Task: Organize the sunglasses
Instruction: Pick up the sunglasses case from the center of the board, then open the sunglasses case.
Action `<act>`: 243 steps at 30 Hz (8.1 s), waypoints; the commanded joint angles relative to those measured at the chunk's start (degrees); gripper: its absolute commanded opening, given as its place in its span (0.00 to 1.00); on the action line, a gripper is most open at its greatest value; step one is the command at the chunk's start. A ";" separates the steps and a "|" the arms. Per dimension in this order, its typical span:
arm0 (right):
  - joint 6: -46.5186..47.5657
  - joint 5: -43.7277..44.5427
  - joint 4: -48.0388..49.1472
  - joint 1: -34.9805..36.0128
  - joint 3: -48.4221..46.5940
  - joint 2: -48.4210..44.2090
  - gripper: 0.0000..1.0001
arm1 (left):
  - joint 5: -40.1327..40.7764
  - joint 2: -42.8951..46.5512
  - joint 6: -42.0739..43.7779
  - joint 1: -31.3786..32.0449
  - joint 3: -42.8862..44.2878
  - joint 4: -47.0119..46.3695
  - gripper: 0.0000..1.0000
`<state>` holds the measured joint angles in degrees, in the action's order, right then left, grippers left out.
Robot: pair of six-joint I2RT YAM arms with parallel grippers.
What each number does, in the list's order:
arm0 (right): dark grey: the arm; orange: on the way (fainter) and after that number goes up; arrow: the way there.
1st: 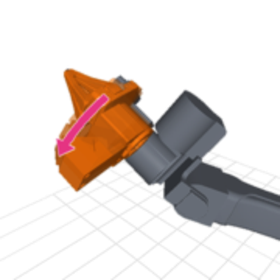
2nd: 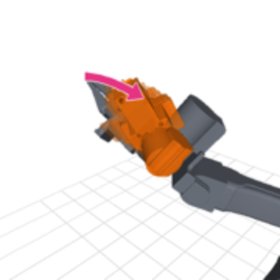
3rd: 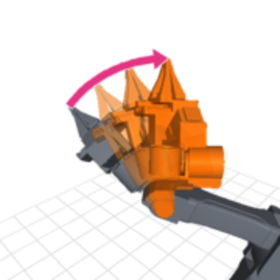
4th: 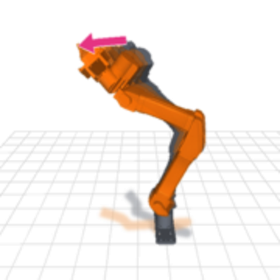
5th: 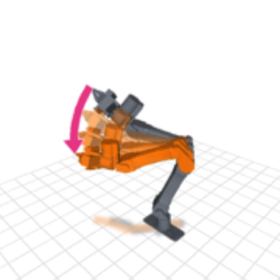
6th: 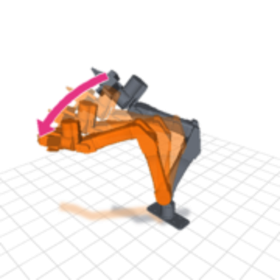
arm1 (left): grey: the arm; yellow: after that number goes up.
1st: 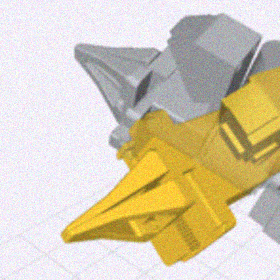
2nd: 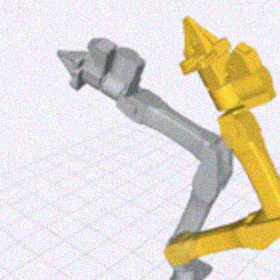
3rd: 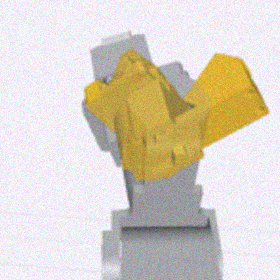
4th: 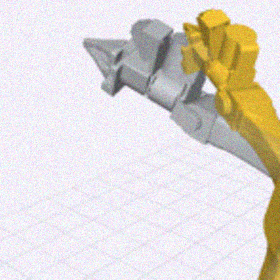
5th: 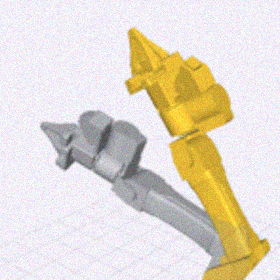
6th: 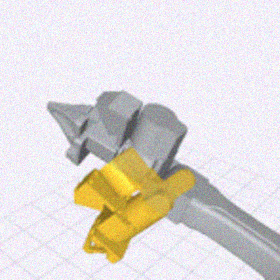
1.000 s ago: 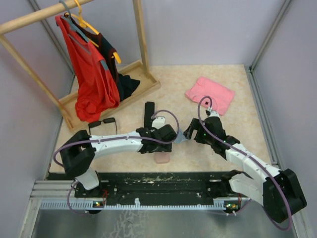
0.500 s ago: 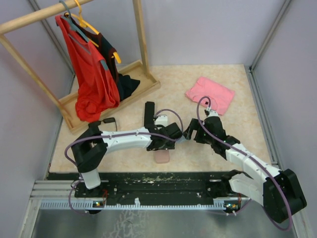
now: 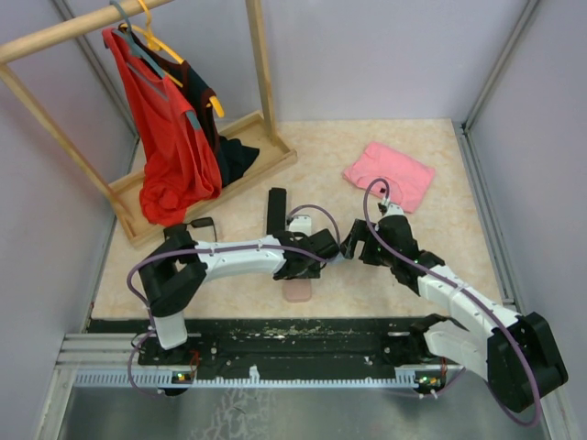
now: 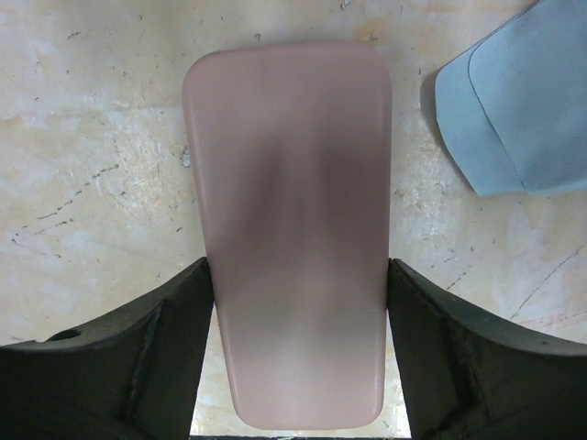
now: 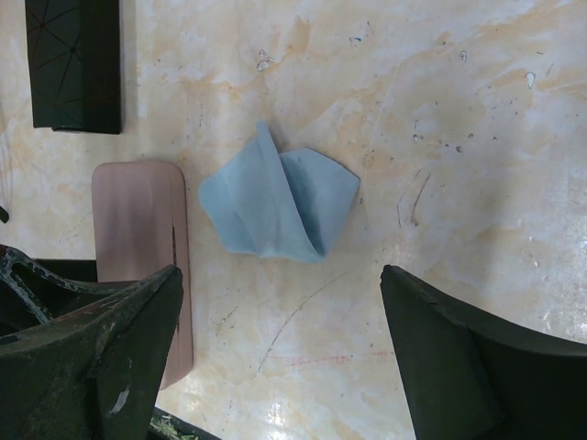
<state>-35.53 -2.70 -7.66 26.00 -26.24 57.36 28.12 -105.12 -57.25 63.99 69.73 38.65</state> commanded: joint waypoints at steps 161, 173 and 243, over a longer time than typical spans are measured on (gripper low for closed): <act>16.13 13.51 -10.06 3.36 -22.39 -34.10 0.82 | -26.61 57.97 39.33 -7.80 -22.77 -68.92 0.00; 12.80 12.00 -8.60 3.36 -21.32 -33.24 0.81 | -29.77 56.59 46.18 -7.82 -26.65 -75.75 0.00; 31.43 -24.06 -27.11 2.83 -42.23 7.89 0.32 | -36.75 46.98 144.36 -2.91 -43.13 -79.90 0.00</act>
<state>-5.63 -24.43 -35.66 28.75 -65.06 64.95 -8.95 -58.67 87.02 60.77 24.67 -39.79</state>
